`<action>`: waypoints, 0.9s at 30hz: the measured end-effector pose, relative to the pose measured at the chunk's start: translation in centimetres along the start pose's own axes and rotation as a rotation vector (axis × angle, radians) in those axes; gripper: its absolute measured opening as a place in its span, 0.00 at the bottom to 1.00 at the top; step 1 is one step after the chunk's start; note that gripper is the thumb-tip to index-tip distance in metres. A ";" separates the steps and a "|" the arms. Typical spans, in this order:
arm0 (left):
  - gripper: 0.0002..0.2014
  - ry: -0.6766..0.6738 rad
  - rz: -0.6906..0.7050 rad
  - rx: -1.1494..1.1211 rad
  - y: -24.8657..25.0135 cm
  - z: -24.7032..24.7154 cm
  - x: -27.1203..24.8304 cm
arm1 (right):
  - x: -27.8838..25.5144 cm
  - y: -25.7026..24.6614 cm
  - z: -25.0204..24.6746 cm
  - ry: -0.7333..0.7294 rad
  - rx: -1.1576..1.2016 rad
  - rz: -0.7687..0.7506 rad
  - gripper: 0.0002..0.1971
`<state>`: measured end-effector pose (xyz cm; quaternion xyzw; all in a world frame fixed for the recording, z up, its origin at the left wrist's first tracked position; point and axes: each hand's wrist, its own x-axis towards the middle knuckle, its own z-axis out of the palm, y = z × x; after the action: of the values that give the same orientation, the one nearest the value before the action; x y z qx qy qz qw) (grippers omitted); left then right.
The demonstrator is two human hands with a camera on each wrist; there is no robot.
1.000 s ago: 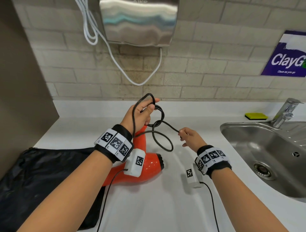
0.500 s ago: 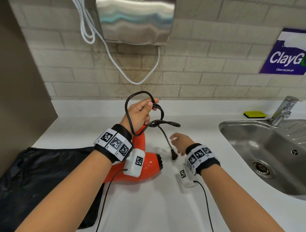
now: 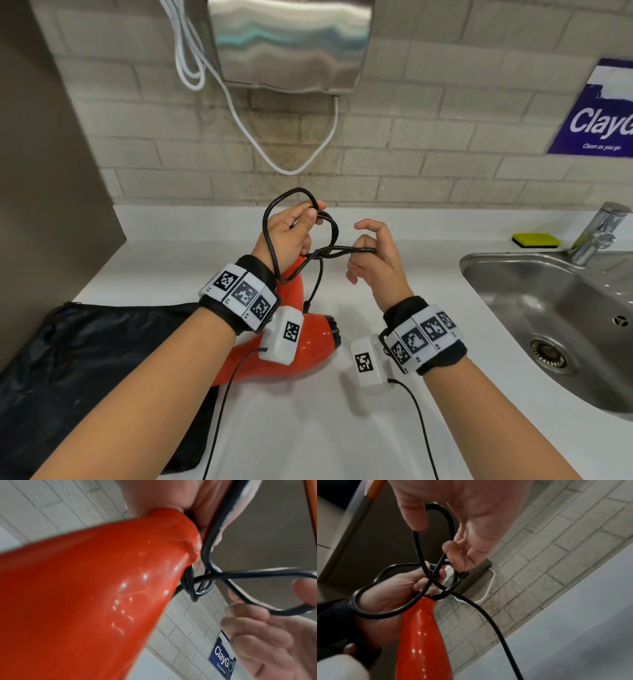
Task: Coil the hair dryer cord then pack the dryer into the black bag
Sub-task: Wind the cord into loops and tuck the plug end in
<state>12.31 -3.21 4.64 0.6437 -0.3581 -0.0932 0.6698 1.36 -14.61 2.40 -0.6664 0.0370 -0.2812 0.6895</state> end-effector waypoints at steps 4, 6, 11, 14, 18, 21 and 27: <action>0.11 0.006 -0.003 -0.020 0.0 0.4 0.1 | 0.1 -0.8 0.6 -0.086 0.013 -0.047 0.13; 0.11 -0.008 0.003 -0.018 0.1 0.5 0.1 | 0.3 -1.0 1.0 -0.077 0.025 -0.021 0.27; 0.11 -0.050 0.012 -0.005 0.1 0.6 -0.2 | 0.7 -1.7 1.8 0.044 -0.141 0.023 0.16; 0.10 -0.044 0.010 -0.014 0.1 0.6 -0.2 | 0.7 -2.3 2.1 0.070 -0.144 0.079 0.22; 0.10 -0.056 0.011 -0.016 0.0 0.7 -0.1 | 1.0 -3.0 2.1 0.084 -0.056 0.109 0.13; 0.11 -0.071 0.023 -0.033 -0.1 0.5 0.0 | 1.2 -3.4 1.6 0.077 -0.078 0.061 0.03; 0.11 -0.114 0.032 0.050 0.2 0.3 -0.1 | 1.5 -3.5 1.3 0.015 -0.293 0.032 0.05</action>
<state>11.94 -3.38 4.71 0.6480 -0.4081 -0.1099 0.6336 1.95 -13.92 6.31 -0.7571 0.0935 -0.2669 0.5889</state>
